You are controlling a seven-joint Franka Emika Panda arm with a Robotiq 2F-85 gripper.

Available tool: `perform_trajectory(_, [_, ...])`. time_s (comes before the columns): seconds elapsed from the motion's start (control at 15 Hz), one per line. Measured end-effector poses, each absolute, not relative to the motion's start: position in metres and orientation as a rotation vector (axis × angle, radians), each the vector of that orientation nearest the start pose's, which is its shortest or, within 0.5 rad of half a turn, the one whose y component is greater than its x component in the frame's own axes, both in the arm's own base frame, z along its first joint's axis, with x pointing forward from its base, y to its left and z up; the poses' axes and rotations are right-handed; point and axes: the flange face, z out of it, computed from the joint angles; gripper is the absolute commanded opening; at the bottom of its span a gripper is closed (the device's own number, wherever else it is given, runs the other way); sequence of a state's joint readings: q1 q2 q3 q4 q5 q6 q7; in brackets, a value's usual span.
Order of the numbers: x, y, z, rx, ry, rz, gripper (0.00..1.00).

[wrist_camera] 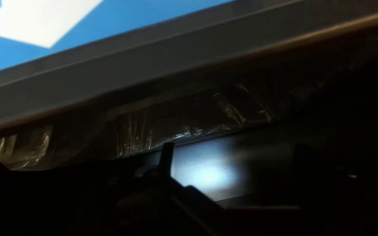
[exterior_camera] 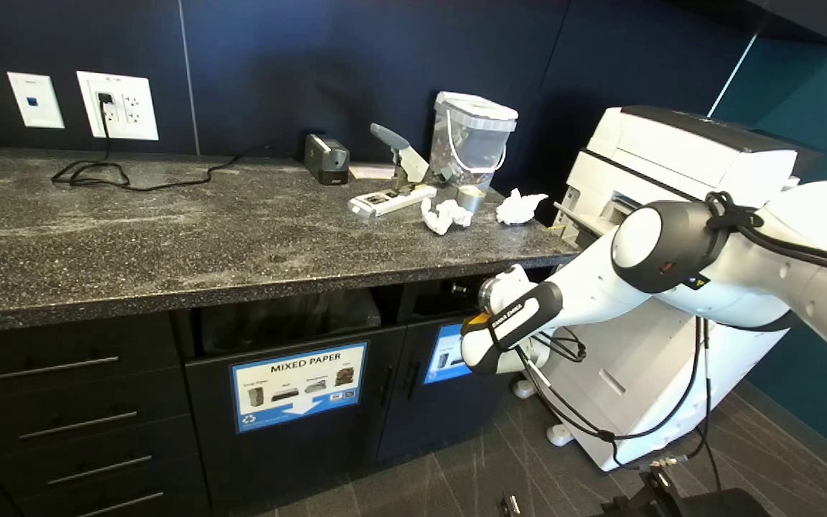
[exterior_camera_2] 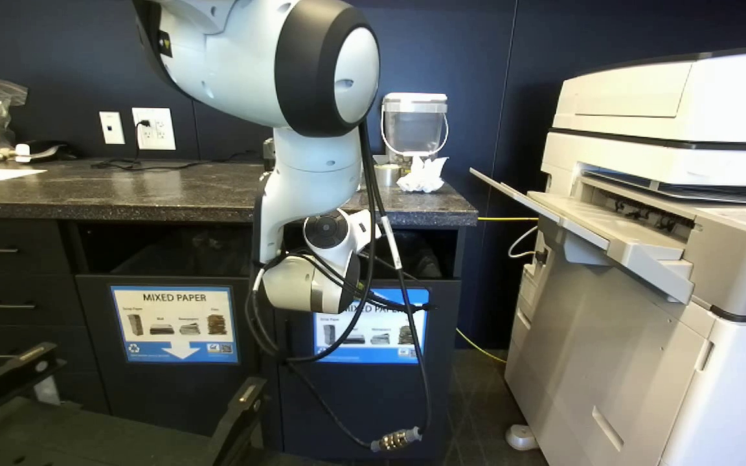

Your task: Put the papers in the bin to the right

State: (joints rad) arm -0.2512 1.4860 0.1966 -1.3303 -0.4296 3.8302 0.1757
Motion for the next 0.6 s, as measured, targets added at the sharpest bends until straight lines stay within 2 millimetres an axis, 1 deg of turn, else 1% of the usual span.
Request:
perform_trajectory(0.33, [0.6619,-0.0253,-0.034,-2.597,-0.029,-1.425,1.0])
perform_trajectory(0.6, [0.6663,-0.0275,-0.0336,-2.637,-0.117,-1.435,1.0])
